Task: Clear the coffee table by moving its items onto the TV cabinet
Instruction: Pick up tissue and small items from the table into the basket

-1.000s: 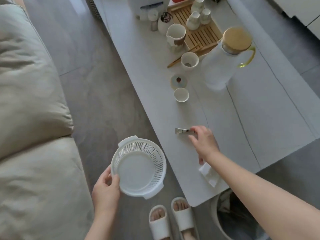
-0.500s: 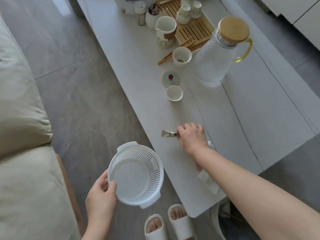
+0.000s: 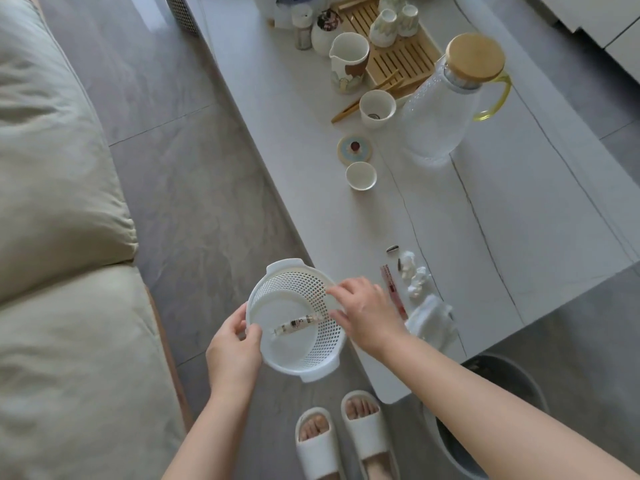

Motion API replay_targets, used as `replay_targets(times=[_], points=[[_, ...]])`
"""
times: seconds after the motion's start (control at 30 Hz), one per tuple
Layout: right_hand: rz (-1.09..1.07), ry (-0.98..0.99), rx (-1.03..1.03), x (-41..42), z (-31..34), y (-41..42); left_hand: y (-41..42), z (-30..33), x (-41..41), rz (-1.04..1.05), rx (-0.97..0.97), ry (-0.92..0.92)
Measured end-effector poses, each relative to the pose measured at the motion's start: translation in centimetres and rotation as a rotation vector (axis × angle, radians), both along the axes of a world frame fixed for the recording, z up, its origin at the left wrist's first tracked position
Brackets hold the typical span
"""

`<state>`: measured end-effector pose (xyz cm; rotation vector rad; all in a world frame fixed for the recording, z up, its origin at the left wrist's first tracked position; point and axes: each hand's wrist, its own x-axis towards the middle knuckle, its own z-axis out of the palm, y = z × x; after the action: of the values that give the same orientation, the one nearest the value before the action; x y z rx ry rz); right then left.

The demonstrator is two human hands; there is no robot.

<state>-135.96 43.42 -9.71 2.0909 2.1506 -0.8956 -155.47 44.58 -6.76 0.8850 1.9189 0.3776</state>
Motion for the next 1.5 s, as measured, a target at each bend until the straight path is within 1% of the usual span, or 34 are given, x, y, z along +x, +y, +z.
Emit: replay_targets(times=[0.07,0.13,0.17,0.27,0.33,0.4,0.47,0.5,0.57,0.63,0.7,0.77,0.83,0.9,1.07,1.17,1.23,1.33,1.4,1.5], points=[[-0.162,-0.088,0.012,2.3,-0.4,-1.0,0.0,-0.2,0.3,-0.014,0.0,0.013],[-0.308,-0.179,-0.041,4.6,-0.9,-1.6,0.1,-0.4,0.6,-0.032,0.006,0.02],[-0.343,-0.225,-0.087,5.5,-1.3,-1.8,0.2,-0.4,0.8,-0.039,0.013,0.026],[-0.387,-0.343,-0.247,7.0,-2.6,-1.8,0.4,-0.6,1.0,-0.053,0.029,0.05],[-0.402,-0.389,-0.265,6.9,-3.5,-1.6,0.4,-0.8,0.8,-0.057,0.028,0.057],[-0.399,-0.396,-0.236,6.5,-4.2,-1.4,0.4,-0.8,0.8,-0.064,0.033,0.063],[-0.438,-0.332,-0.215,6.1,-4.3,-1.0,0.3,-0.8,0.8,-0.071,0.036,0.069],[-0.483,-0.261,-0.199,5.8,-4.1,-0.9,0.3,-0.8,0.8,-0.071,0.037,0.071],[-0.573,-0.041,-0.168,4.9,-3.1,-0.7,0.2,-0.7,0.9,-0.066,0.033,0.071],[-0.614,0.209,-0.149,3.2,-1.6,-0.9,0.2,-0.6,1.0,-0.064,0.03,0.071],[-0.563,0.349,-0.166,1.3,-0.1,-1.4,0.2,-0.3,1.2,-0.066,0.026,0.066],[-0.452,0.373,-0.212,-0.1,0.8,-1.7,0.3,-0.1,1.4,-0.071,0.027,0.063],[-0.366,0.326,-0.244,-0.3,1.0,-1.8,0.4,0.0,1.5,-0.073,0.03,0.071],[-0.348,0.244,-0.216,0.9,0.6,-1.9,0.6,0.0,1.5,-0.073,0.034,0.086],[-0.529,0.072,-0.106,6.6,-1.1,-2.3,0.5,-0.6,1.2,-0.07,0.035,0.104],[-0.513,-0.178,-0.07,9.4,-2.0,-1.5,0.8,-1.4,0.9,-0.062,0.041,0.116],[-0.47,-0.315,-0.091,10.4,-2.8,-0.7,0.9,-1.9,0.6,-0.064,0.049,0.124],[-0.449,-0.327,-0.17,10.5,-3.8,0.3,0.9,-2.3,0.4,-0.072,0.061,0.124],[-0.456,-0.296,-0.166,10.1,-4.6,0.5,0.9,-2.5,0.3,-0.075,0.067,0.129],[-0.57,-0.185,-0.141,9.9,-5.1,0.5,0.8,-2.7,0.3,-0.074,0.076,0.129]])
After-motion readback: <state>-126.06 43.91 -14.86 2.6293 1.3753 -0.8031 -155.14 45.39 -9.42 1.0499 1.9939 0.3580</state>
